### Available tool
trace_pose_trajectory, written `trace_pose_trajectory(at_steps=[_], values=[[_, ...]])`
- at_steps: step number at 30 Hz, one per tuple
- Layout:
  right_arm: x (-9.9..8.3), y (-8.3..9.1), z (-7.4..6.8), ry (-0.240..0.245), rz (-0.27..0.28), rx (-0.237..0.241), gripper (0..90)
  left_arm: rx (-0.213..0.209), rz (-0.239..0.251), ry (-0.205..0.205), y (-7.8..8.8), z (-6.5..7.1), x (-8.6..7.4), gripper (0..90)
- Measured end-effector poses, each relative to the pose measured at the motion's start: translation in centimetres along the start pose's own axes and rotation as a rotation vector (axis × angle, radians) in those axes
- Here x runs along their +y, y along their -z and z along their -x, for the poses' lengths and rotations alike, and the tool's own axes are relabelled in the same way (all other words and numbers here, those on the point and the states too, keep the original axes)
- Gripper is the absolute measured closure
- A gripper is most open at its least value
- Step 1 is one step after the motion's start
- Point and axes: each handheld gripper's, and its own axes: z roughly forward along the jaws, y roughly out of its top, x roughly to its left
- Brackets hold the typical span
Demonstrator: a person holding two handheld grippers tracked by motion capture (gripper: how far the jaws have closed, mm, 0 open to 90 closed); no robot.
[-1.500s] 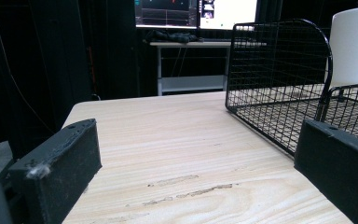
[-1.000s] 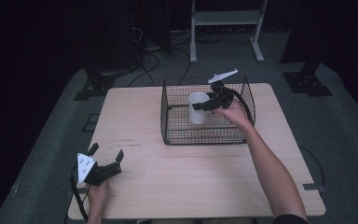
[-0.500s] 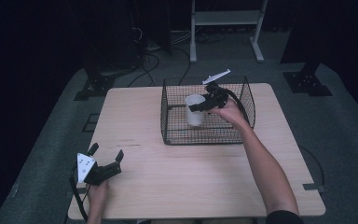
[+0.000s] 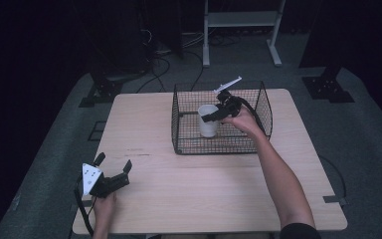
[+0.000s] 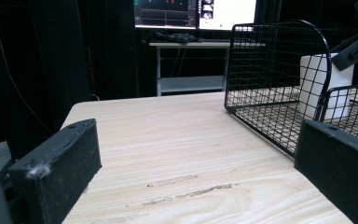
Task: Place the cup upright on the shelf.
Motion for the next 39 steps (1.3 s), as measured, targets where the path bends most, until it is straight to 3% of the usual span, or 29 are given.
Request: trace_pose_trajectory(at_steps=[28, 39], values=[[-0.1, -0.2, -0.8, 0.041, -0.049, -0.006, 17.4, -0.001, -0.001, 0.001, 0.0, 0.0, 0.0, 0.0], [0.0, 0.2, -1.2, 0.060, -0.041, -0.012, 17.3, -0.001, 0.001, 0.003, 0.0, 0.0, 0.0, 0.0]])
